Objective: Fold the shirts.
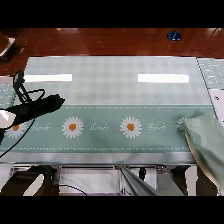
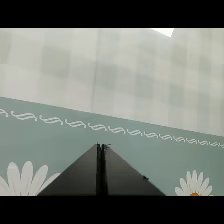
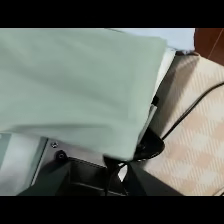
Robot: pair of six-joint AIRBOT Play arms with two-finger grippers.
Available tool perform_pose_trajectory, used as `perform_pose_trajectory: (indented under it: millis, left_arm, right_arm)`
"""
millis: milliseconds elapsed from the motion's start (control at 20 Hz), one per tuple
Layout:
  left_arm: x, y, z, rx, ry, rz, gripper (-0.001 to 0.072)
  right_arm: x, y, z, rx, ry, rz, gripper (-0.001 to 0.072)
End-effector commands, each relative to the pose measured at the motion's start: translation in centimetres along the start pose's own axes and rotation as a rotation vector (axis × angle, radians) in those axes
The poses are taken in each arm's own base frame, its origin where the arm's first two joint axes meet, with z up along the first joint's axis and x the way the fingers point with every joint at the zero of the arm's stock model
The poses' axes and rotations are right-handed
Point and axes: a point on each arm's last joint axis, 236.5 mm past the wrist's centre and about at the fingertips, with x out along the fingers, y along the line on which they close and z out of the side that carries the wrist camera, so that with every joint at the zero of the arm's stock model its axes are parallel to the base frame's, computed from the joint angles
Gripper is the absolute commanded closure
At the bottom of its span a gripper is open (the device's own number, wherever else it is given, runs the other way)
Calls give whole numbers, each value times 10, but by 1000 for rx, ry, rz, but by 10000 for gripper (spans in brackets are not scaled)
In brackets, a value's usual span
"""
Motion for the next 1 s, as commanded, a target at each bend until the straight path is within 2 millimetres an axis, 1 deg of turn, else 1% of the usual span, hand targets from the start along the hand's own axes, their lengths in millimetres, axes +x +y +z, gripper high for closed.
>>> perform_pose_trajectory:
  millis: [0,50,100,150,200,250,300,350,400,450,500,550,600,650,700,750,800,850,900,950]
  left_arm:
    - [-3,-2,26,1,-99,-4,613]
    - [-12,-3,49,11,-168,-3,604]
    - [-23,-7,73,27,-231,-4,626]
    - [-38,-16,101,55,-291,-9,671]
    - [-52,-28,126,97,-337,-17,690]
    - [-65,-47,149,147,-366,-37,690]
    - [-74,-69,166,195,-371,-64,690]
    - [-78,-96,177,263,-356,-102,690]
    - [-76,-124,180,326,-321,-143,691]
    - [-69,-151,173,394,-263,-186,691]
    - [-57,-170,158,452,-193,-208,691]
    - [-37,-174,137,518,-111,-189,691]
    - [-15,-165,117,547,-29,-133,691]
    - [9,-142,97,556,58,-37,691]
    - [30,-114,83,557,126,60,690]
    - [47,-92,72,546,177,120,690]
    - [58,-74,63,531,230,158,690]
    - [65,-61,54,513,284,184,690]
    - [68,-53,50,505,311,198,690]
    - [70,-52,49,504,315,200,690]
  right_arm:
    - [19,-9,-1,-19,65,-60,300]
    - [11,0,12,-27,46,-22,301]
    - [0,14,30,-44,13,39,320]
    - [-17,36,52,-62,-36,132,429]
    - [-38,67,74,-98,-90,258,618]
    - [-70,117,94,-166,-150,459,680]
    - [-107,171,102,-241,-198,662,680]
    - [-146,228,99,-343,-246,851,680]
    - [-175,275,86,-456,-295,971,680]
    - [-193,319,64,-584,-352,1035,680]
    - [-197,353,39,-696,-391,1037,680]
    - [-190,384,12,-824,-431,990,680]
    - [-171,406,-13,-944,-456,904,680]
    - [-141,423,-34,-1045,-462,783,680]
    - [-109,434,-48,-1119,-456,668,680]
    - [-75,442,-61,-1177,-430,570,681]
    - [-47,448,-70,-1211,-385,512,681]
    - [-28,451,-77,-1218,-328,487,681]
    - [-16,453,-82,-1216,-290,473,681]
    - [-9,456,-83,-1219,-281,462,680]
